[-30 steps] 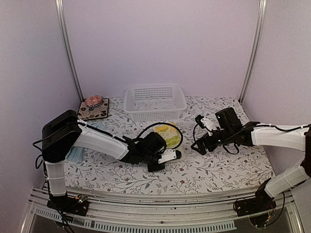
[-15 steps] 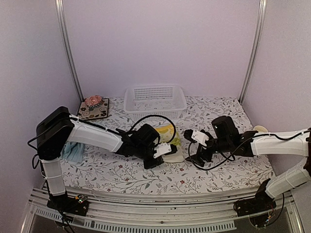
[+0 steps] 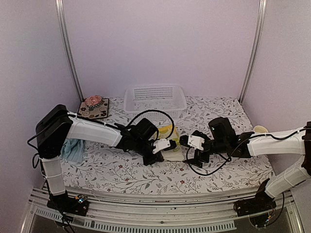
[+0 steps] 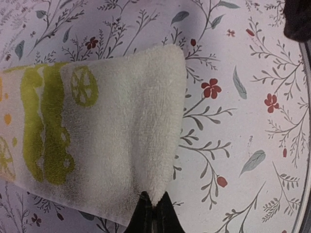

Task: Roll the towels
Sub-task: Roll the towel at the center of the board.

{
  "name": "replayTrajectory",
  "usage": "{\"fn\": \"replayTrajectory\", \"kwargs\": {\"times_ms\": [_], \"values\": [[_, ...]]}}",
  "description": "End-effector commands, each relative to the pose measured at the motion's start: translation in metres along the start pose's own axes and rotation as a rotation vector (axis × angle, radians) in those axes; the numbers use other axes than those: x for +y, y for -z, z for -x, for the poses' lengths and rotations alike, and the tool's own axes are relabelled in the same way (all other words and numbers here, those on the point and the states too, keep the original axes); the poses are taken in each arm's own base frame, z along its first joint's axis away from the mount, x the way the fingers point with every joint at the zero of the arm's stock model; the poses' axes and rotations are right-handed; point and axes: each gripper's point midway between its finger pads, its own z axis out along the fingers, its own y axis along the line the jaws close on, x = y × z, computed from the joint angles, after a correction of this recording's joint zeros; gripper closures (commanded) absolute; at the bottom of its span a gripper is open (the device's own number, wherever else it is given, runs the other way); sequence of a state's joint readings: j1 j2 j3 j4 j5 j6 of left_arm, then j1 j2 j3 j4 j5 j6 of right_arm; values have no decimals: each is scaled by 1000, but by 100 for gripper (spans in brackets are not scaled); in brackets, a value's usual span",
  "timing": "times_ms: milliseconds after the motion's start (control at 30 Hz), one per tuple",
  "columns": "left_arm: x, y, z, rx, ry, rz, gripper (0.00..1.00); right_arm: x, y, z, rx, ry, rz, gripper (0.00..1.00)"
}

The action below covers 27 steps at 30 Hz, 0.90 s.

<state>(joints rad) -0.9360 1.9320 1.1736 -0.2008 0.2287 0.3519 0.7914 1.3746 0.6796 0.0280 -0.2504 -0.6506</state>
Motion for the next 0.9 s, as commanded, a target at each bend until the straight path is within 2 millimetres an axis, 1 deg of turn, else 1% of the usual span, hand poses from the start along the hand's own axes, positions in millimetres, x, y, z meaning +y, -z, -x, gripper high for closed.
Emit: {"fn": "replayTrajectory", "kwargs": {"times_ms": [0, 167, 300, 433, 500, 567, 767, 867], "values": [[7, 2, 2, -15, 43, -40, 98, 2, -5, 11, -52, 74, 6, 1], [12, 4, 2, -24, 68, -54, 98, 7, -13, 13, -62, 115, 27, 1], [12, 4, 3, -30, 81, -73, 97, 12, -23, 6, -36, 161, 27, 1], [14, 6, 4, -33, 93, -89, 96, 8, -39, -6, 15, 178, 9, 6], [14, 7, 5, -37, 96, -98, 96, 5, -46, -10, 36, 178, 0, 10], [12, -2, -4, -12, 109, -118, 96, 2, -51, -12, 54, 174, -7, 13], [11, -3, -6, -8, 115, -136, 95, -6, -58, -18, 83, 173, -54, 19], [11, -5, -6, -5, 120, -137, 95, 0, -60, -16, 77, 168, -35, 22]]}}
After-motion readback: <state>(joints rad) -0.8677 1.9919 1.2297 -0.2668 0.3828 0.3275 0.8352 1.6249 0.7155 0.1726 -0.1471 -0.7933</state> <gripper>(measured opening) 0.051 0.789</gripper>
